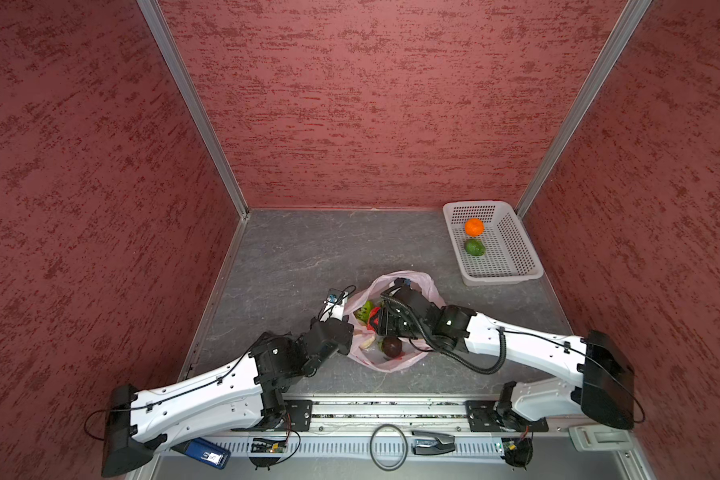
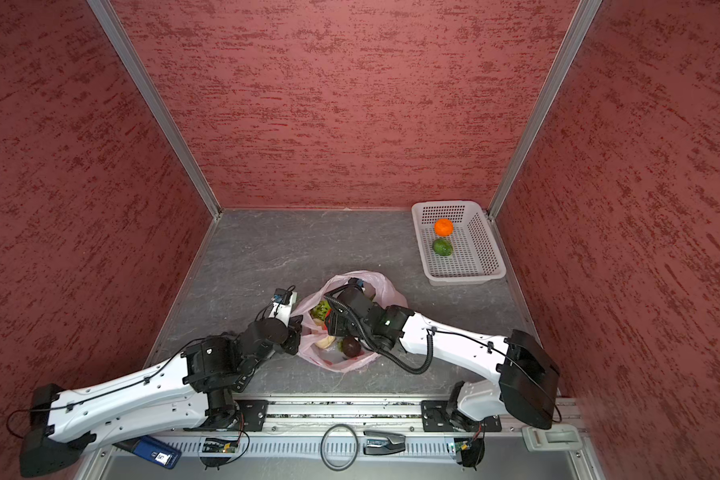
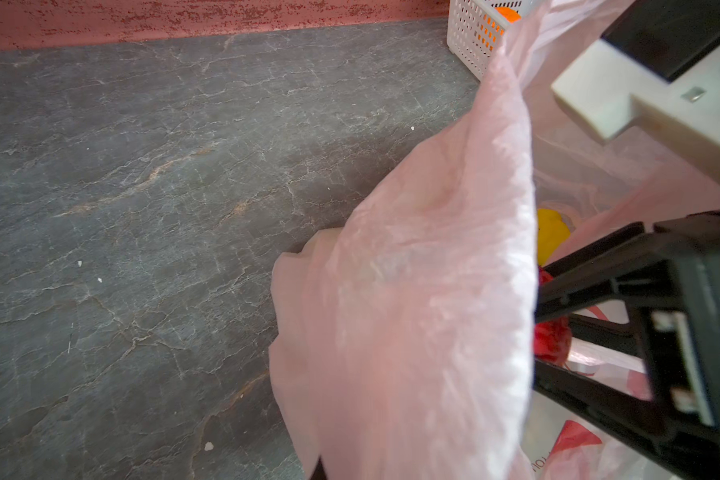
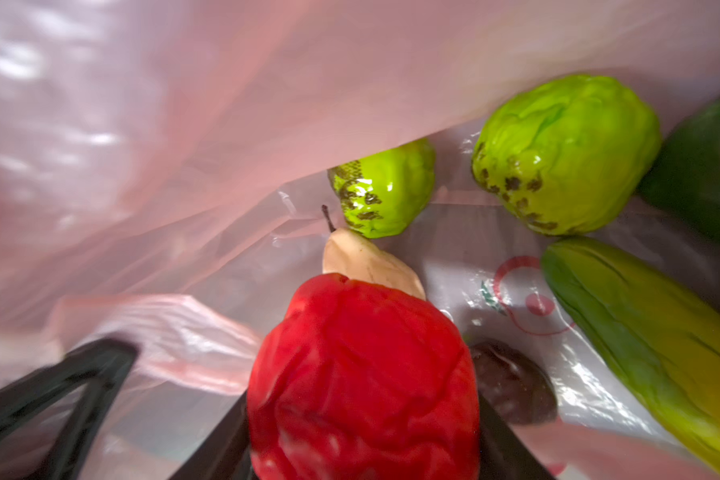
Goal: Untie the knot of the plastic bag and take out the fruit
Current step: 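Close the right gripper on the red apple and lift it out, then carry the red apple to the white basket and open the right gripper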
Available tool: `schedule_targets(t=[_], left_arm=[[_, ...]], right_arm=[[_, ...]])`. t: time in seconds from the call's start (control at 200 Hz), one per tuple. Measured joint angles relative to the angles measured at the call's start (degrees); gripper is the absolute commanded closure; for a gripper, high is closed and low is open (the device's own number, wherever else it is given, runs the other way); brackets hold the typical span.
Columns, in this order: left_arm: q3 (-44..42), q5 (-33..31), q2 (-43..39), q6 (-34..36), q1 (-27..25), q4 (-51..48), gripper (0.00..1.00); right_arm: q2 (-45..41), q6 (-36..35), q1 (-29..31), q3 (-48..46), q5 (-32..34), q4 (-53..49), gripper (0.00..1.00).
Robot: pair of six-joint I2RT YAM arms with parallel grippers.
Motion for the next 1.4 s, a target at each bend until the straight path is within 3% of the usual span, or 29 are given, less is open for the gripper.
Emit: schedule_targets(t=[0.541, 0.867, 1.007, 1.197, 1.403], left_arm=[[1.57, -0.72, 0.31, 0.90, 1.03, -0.79, 1.00], [2.12, -0.74, 1.57, 1.31, 1.05, -0.76, 1.00], [2.23, -0.72, 1.79, 1.38, 1.05, -0.76, 1.00], [2.60, -0.63, 3.02, 1.51, 1.05, -0.68, 1.00], [3.48, -0.57, 4.37, 1.51, 0.50, -0.55, 1.00]], right_arm=[[-9.20, 0.70, 3.87, 6.93, 0.66, -10.91, 0.58], [-16.22, 0.81, 1.14, 17.88, 4.09, -21.22, 0.58], [-18.38, -0.81, -7.06, 20.46, 4.74, -25.14, 0.60], [-18.78, -6.43, -26.99, 20.57, 3.39, -26.97, 0.60], [-13.11, -11.91, -44.65, 16.98, 0.00, -19.82, 0.61]])
